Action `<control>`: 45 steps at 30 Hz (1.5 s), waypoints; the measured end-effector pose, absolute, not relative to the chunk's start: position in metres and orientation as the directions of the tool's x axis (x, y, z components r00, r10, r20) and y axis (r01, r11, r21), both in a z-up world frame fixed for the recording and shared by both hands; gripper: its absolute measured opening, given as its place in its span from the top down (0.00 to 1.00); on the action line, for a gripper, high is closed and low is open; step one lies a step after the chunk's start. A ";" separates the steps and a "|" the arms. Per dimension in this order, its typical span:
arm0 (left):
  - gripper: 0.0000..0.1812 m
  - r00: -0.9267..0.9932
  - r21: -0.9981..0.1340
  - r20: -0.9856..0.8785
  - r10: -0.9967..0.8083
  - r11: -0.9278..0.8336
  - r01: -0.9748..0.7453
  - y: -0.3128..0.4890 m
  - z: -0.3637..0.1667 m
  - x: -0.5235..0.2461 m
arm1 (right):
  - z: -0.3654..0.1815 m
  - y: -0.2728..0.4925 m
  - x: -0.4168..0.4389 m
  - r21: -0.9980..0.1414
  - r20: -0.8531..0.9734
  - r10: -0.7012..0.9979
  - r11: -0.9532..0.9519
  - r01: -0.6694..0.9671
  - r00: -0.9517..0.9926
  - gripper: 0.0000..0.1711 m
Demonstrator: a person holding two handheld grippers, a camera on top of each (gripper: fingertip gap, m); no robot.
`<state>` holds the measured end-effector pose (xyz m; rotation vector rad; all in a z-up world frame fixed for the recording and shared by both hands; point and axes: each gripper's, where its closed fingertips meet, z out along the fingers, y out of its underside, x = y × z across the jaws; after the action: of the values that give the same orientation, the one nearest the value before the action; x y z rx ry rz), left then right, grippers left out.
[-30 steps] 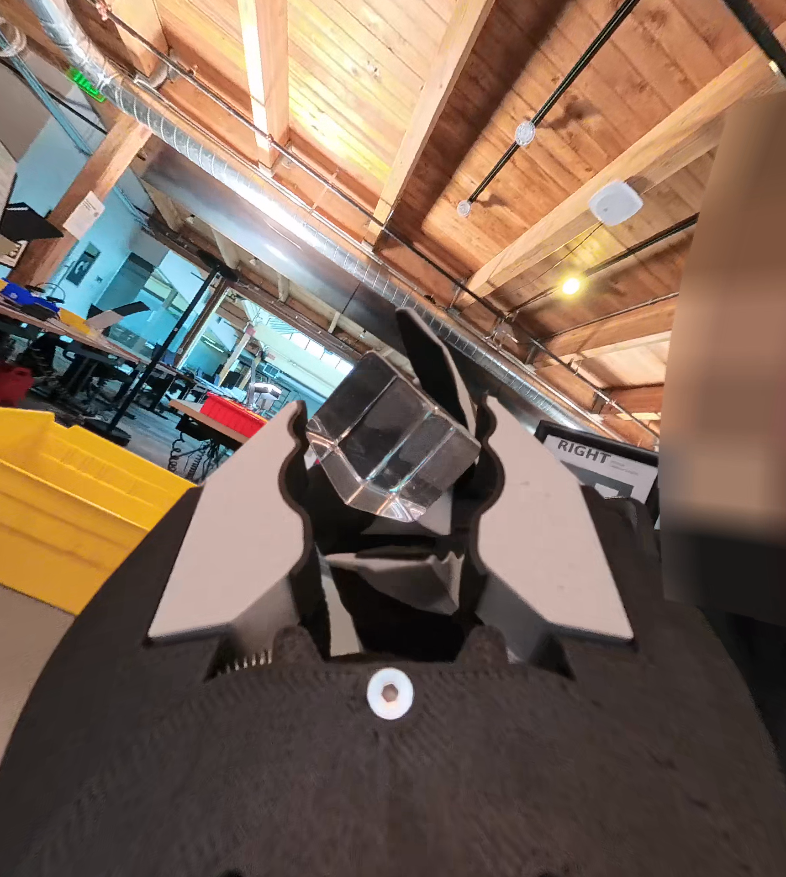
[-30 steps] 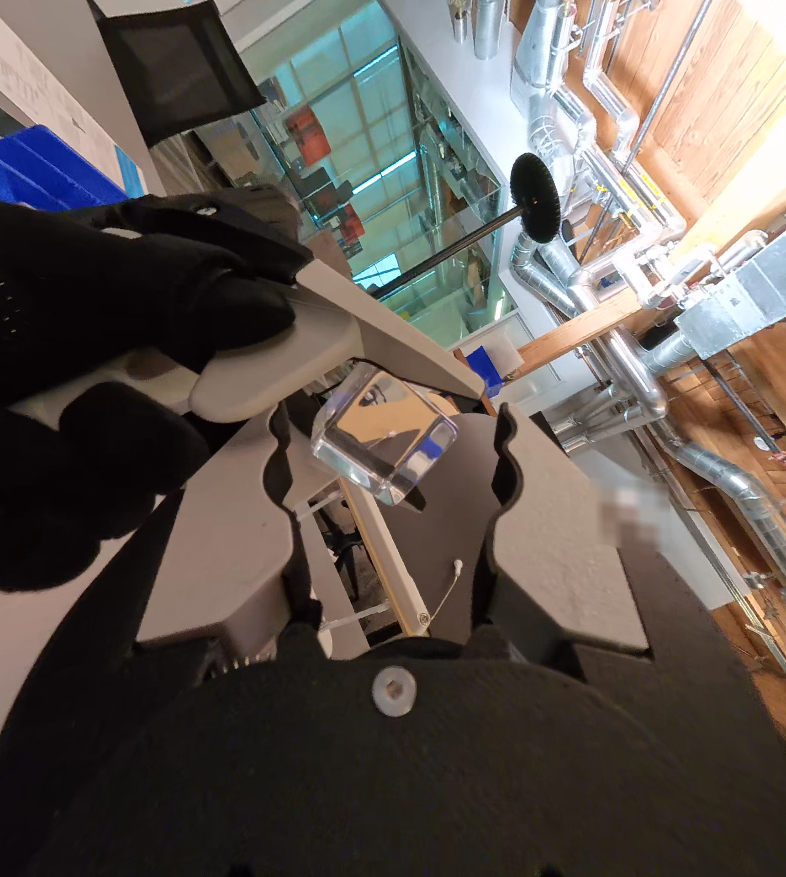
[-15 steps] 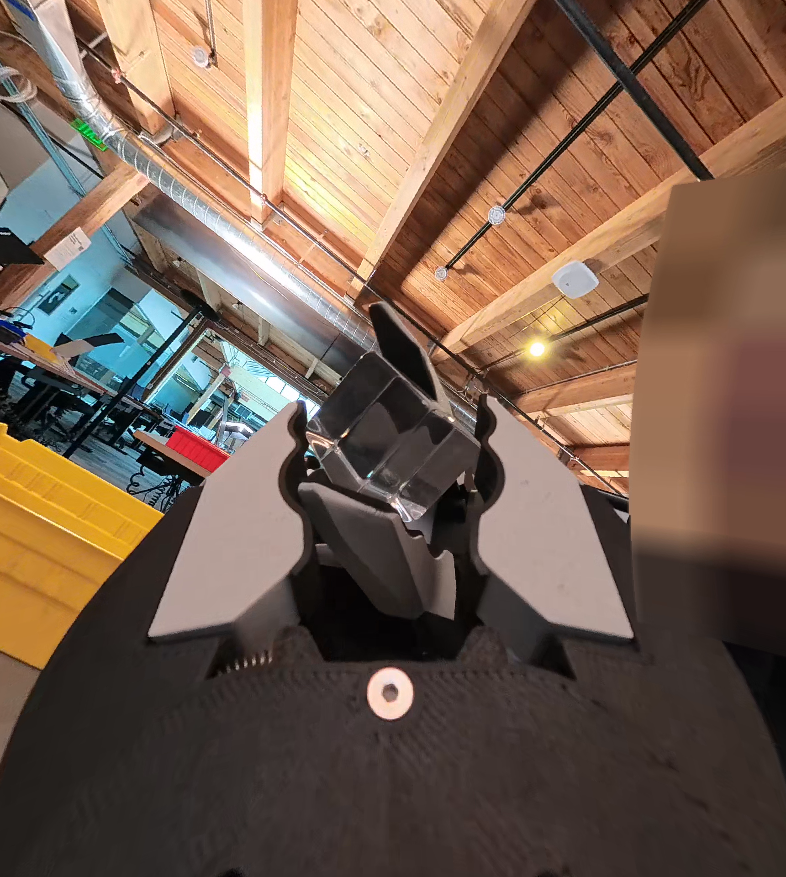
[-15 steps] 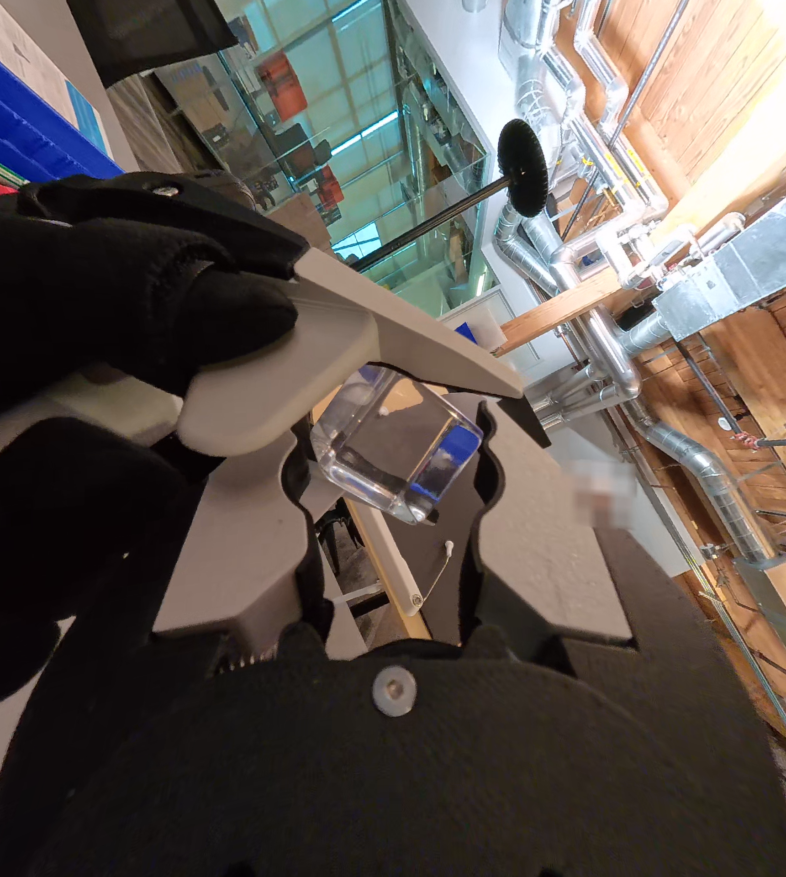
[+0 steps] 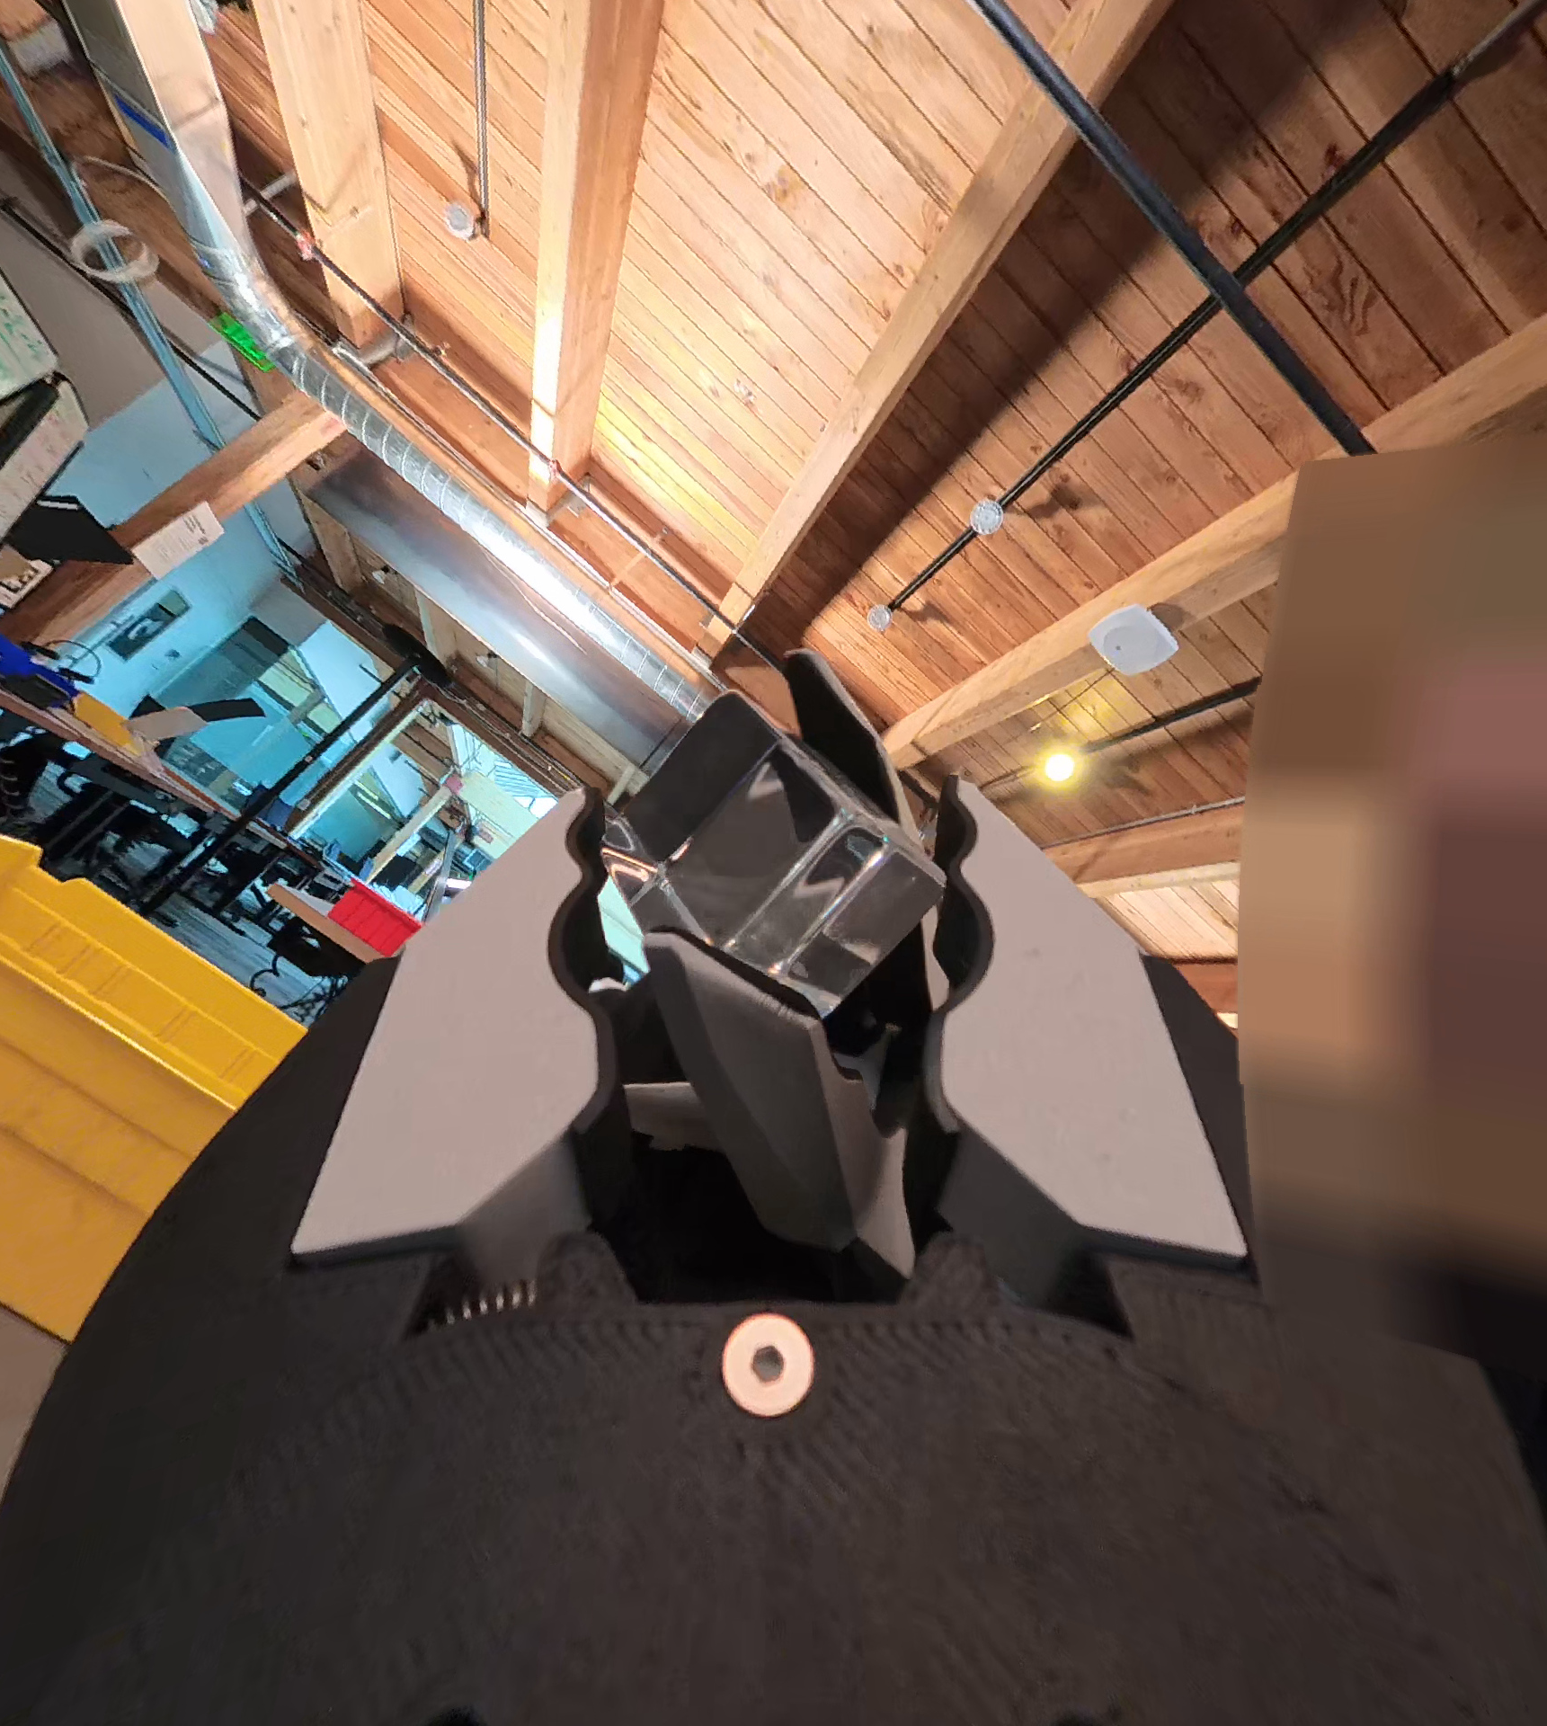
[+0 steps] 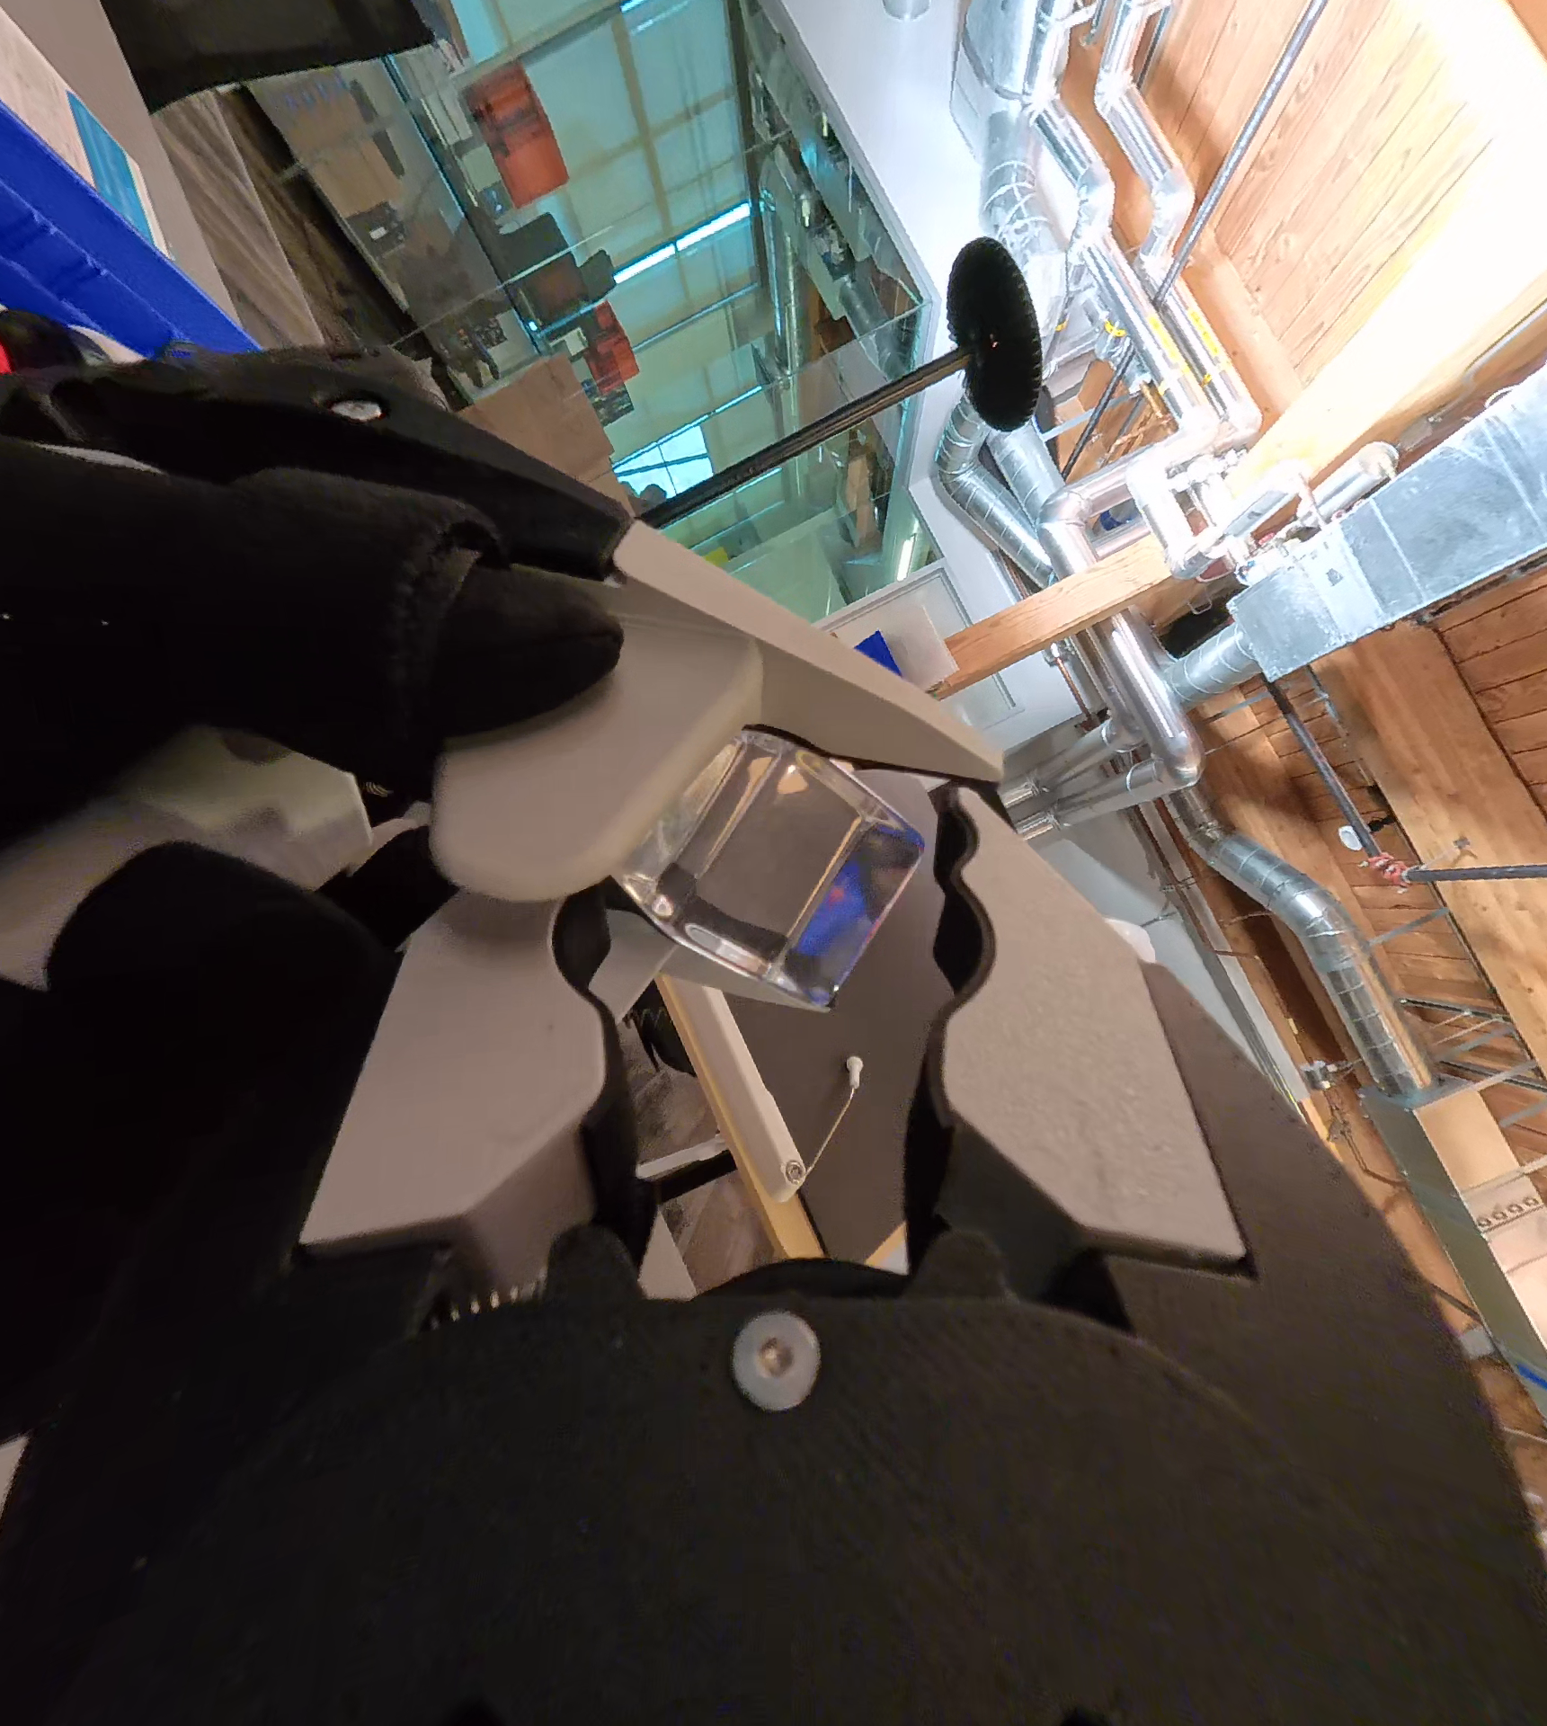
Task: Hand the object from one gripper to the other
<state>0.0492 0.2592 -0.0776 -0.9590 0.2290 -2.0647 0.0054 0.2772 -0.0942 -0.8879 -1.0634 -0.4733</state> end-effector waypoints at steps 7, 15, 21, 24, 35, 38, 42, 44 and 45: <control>0.61 -0.370 -0.455 0.556 -0.744 -0.646 0.614 0.262 -0.079 0.047 | -0.096 0.274 0.005 -0.391 0.901 0.082 0.583 0.713 0.427 0.65; 0.61 -0.395 -0.440 0.555 -0.732 -0.662 0.607 0.261 -0.079 0.049 | -0.097 0.274 0.007 -0.395 0.904 0.108 0.578 0.714 0.414 0.66; 0.61 -0.407 -0.433 0.562 -0.720 -0.675 0.598 0.261 -0.081 0.051 | -0.099 0.273 0.009 -0.400 0.906 0.137 0.582 0.708 0.399 0.67; 0.61 -0.389 -0.439 0.575 -0.719 -0.673 0.595 0.262 -0.083 0.052 | -0.101 0.274 0.010 -0.380 0.920 0.156 0.582 0.719 0.359 0.64; 0.62 -0.392 -0.434 0.601 -0.697 -0.696 0.572 0.261 -0.082 0.057 | -0.104 0.277 0.017 -0.265 0.959 0.073 0.565 0.781 0.273 0.62; 0.62 -0.389 -0.435 0.606 -0.694 -0.699 0.568 0.262 -0.084 0.058 | -0.106 0.277 0.018 -0.266 0.961 0.090 0.565 0.781 0.262 0.62; 0.61 -0.381 -0.434 0.610 -0.694 -0.696 0.572 0.263 -0.085 0.059 | -0.108 0.278 0.019 -0.280 0.958 0.115 0.559 0.780 0.262 0.62; 0.61 -0.372 -0.445 0.610 -0.700 -0.691 0.569 0.263 -0.086 0.060 | -0.108 0.278 0.020 -0.311 0.949 0.145 0.559 0.769 0.279 0.62; 0.61 -0.361 -0.458 0.606 -0.709 -0.682 0.570 0.263 -0.086 0.061 | -0.107 0.278 0.021 -0.328 0.944 0.161 0.557 0.763 0.289 0.62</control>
<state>0.0605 0.2630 -0.0861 -1.0412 0.2145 -2.0858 0.0213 0.2779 -0.1073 -0.9323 -1.2420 -0.4908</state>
